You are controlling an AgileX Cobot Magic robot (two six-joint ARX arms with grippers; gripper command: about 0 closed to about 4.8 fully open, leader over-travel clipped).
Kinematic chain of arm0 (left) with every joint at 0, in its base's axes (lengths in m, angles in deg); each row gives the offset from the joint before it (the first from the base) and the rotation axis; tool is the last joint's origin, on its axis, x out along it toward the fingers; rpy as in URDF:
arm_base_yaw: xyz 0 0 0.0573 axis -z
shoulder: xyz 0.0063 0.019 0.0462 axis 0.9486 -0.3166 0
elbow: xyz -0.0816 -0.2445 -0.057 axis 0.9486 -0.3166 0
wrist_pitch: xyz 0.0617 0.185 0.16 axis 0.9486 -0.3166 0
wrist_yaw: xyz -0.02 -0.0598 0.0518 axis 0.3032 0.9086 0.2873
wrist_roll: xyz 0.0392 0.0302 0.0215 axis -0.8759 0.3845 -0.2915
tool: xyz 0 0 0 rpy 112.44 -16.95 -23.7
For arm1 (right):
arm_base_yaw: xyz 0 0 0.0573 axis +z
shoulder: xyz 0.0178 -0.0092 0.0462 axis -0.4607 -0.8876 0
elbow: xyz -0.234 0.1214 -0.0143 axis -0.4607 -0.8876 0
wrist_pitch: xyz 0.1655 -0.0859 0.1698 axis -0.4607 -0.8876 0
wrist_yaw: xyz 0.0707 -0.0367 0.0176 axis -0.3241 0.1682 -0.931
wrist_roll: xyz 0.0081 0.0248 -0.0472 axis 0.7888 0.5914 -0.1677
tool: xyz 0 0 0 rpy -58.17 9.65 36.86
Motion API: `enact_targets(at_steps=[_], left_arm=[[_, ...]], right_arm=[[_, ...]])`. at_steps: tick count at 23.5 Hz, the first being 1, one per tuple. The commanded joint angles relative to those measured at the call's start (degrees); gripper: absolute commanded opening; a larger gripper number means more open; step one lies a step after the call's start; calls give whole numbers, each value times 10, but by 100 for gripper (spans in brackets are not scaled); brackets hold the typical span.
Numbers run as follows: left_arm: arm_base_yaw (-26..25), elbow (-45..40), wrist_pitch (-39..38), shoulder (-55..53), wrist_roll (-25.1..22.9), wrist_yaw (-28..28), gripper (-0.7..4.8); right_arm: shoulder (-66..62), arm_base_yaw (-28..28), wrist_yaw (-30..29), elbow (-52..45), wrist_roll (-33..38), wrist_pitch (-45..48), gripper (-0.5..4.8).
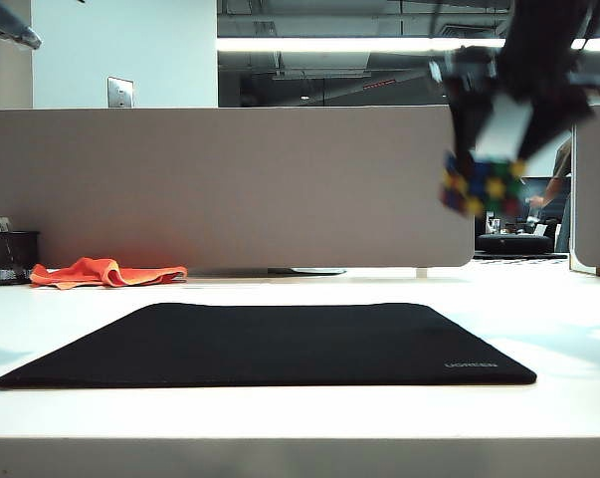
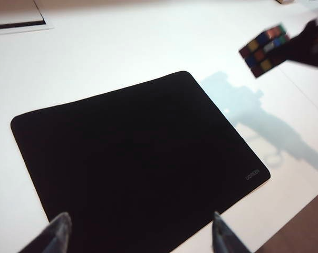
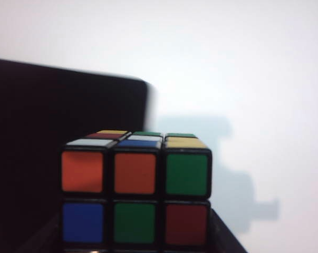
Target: Pick up the cube on the right side of the mouse pad, then place it in the center of the mouse pad.
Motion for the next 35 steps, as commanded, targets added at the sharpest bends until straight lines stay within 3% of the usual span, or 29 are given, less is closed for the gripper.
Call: enact_targets(at_steps=[1,2,8,11,23,24,27,28,32,34,35], left_arm=[[0,3,8,1,-46,-1,340],[0,3,7,1,-73,-1,340],[0,3,-10,0,-124,-2,340],[0,3,-30,0,-126,-5,340],[-1,3,-53,1,-126,-25,340],[-1,3,-54,0,-125,-25,340],[-1,3,-57,1,-125,-25,340],[-1,3,-61,0,-125,-25,340],[-1,3,-65,1,-126,-25,340],[-1,3,-60,1,-126,-25,340],[-1,3,-60,1,-125,-33,322]], right_arm=[[10,47,-15,47,11,13,292],[6,70,-15,59,13,19,292],[-40,142,-14,86,27,26,292],[-91,169,-14,87,26,36,292],[-226,179,-29,87,26,56,292],[-237,179,-28,87,26,55,304],[-246,179,-28,87,26,52,450],[-245,179,-28,87,26,52,463],[-220,177,-22,125,7,-6,463],[-157,177,42,143,-12,-15,462],[-120,176,75,143,-14,-6,427]])
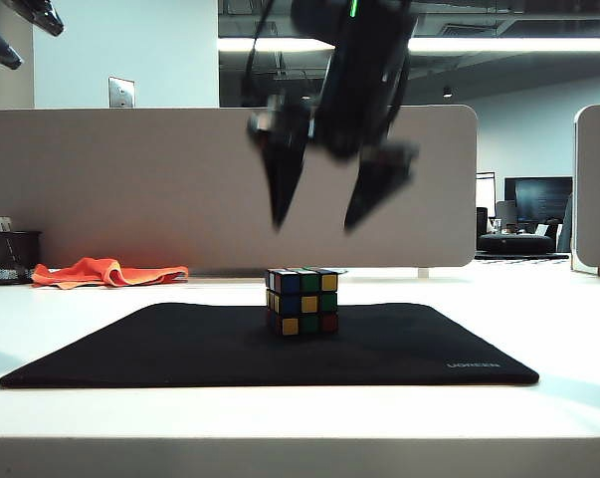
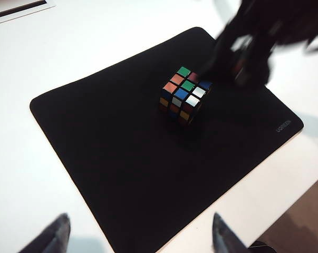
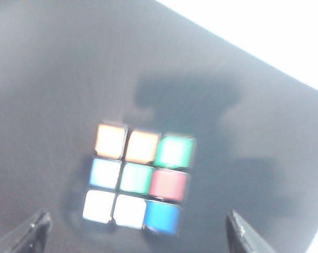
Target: Pick up the cube on the right side of the mouse pad, then place it in the center of the mouse pad.
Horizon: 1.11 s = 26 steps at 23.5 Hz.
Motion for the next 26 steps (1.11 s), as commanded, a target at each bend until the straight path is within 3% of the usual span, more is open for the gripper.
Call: enact_targets(at_steps=[1,2,3,5,6,11,15,26], left_arm=[[-1,3,6,2,-1,-16,275],[-1,3,5,5,-1,-47,102],[-1,3,5,14,-1,-75,9],[0,3,9,35,9,-103,-6],[6,3,13,50,29,-117,-6],[53,2,16,96,38,-141,-6],[95,2,2,154,53,-144,-6],[106,-45,-44,312,139,-178,-5]], right_arm=[[94,-3,89,8,-12,22,375],[130,-6,111,7,-12,27,280],[170,-11,122,7,-12,27,153],[224,-11,141,7,-12,15,27],[255,-11,153,5,-12,8,-2],[344,-11,183,-40,-12,9,-1],[456,-11,195,-136,-14,10,-1],[821,-10,201,-427,-16,57,-1]])
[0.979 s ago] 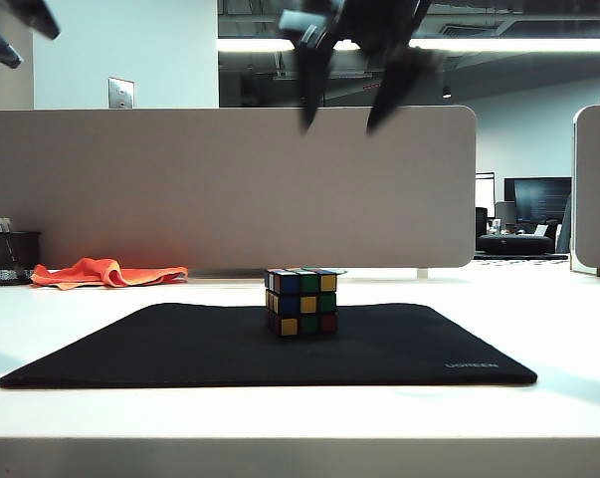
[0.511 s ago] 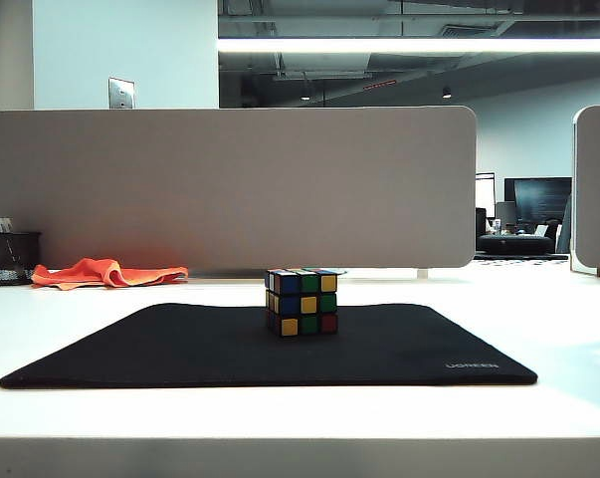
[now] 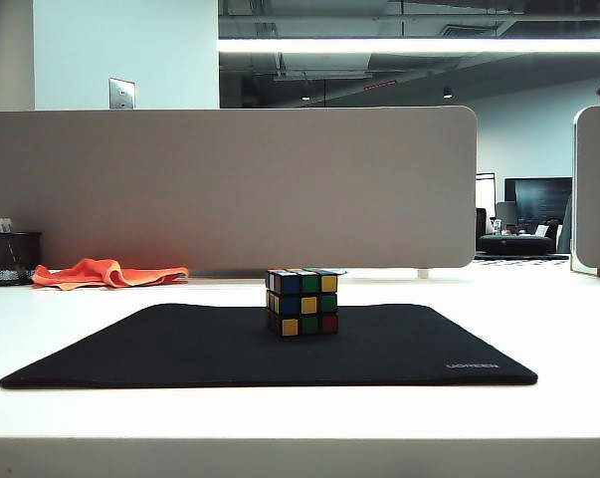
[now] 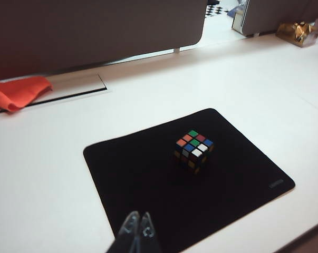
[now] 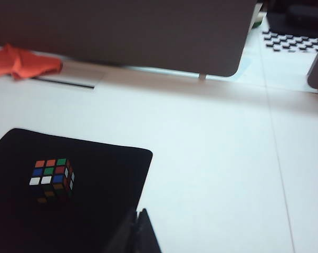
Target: Pick up the cube on the right side of the mouse pad, then place it in the center of the mouse pad.
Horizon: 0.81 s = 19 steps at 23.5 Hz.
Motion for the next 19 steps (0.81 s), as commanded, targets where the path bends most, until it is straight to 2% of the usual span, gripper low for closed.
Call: enact_targets(at_steps=[1,3,4,6,11,15,19], left_arm=[[0,-12,-27,19,26,1,-5],[0,-18,-40,20,41,1,-6],[0,-34,-28,20,63,-3,-6],[0,-79,34,25,51,-5,-6],[0,-182,192,30,44,-3,-6],[0,-317,393,32,45,-1,-6],[0,-421,485,31,46,-1,-6]], right_arm=[[83,1,7,-69,-2,34,-1],[131,1,11,-115,-2,13,0],[173,1,-11,-146,0,-23,1],[236,1,-20,-195,29,-23,0],[303,3,-22,-264,27,123,-1],[297,1,-40,-356,2,222,-1],[299,2,-49,-456,0,273,-1]])
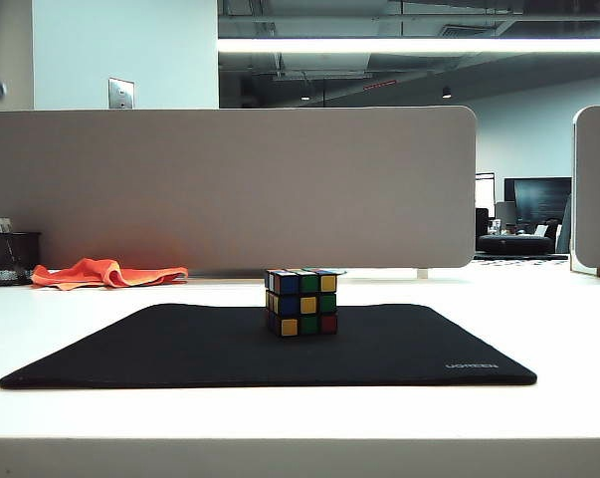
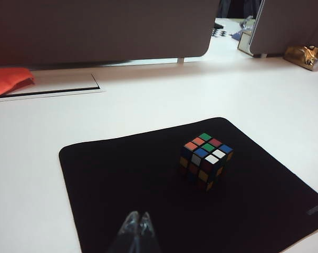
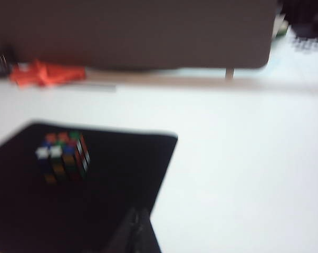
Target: Pick up the cube on the right side of the mouse pad, then place it in the center of the mouse pad.
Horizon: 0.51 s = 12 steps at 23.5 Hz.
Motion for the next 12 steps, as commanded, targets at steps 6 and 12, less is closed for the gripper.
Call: enact_targets(at_steps=[6,12], left_arm=[[-1,-132,140,0,-1,-8,-6],[-1,-142,140,-1,-51,-24,-5]], right_arm=[[0,1,-27,-99,-2,107,-1],[0,1,-27,-123,-2,134,0]])
